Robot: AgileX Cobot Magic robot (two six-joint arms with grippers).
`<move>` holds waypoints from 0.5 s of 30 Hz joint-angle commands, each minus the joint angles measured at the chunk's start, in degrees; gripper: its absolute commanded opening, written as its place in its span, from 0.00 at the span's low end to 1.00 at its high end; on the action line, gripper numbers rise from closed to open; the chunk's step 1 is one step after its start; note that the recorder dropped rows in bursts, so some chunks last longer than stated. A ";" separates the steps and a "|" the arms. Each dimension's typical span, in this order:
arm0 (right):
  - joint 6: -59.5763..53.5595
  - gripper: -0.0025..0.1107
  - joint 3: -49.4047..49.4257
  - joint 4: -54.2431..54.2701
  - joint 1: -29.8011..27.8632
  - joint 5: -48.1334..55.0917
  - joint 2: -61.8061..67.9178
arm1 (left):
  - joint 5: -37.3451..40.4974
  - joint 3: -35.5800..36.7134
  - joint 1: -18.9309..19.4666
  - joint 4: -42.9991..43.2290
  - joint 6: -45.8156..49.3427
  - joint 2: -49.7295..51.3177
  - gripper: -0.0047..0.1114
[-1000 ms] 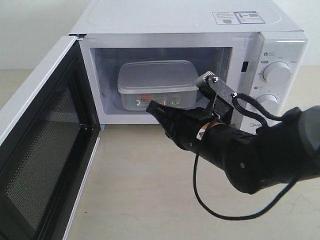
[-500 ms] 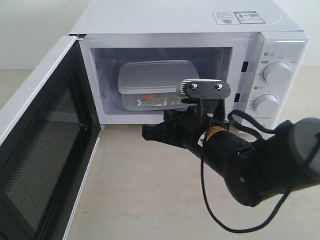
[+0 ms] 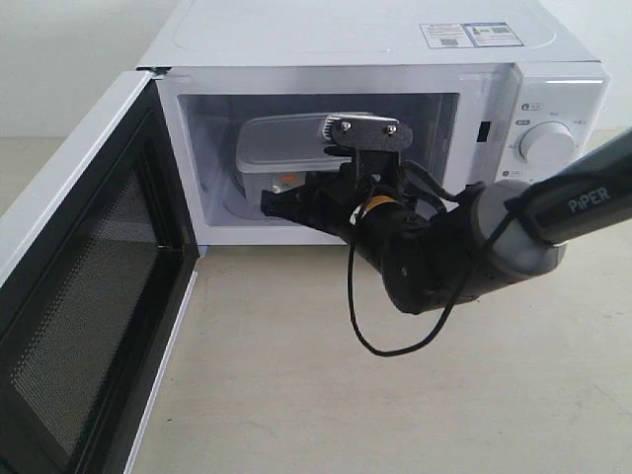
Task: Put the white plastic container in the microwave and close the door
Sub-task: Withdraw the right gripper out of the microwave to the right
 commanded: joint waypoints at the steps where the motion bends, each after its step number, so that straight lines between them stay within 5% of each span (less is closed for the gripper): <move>1: -1.13 0.02 -3.55 0.21 -2.17 2.21 0.23 | -0.20 0.21 -0.14 -0.38 0.02 -0.20 0.08; 15: -0.51 0.02 6.70 1.62 1.23 4.19 -6.99 | -0.20 0.21 -0.14 -0.38 0.02 -0.20 0.08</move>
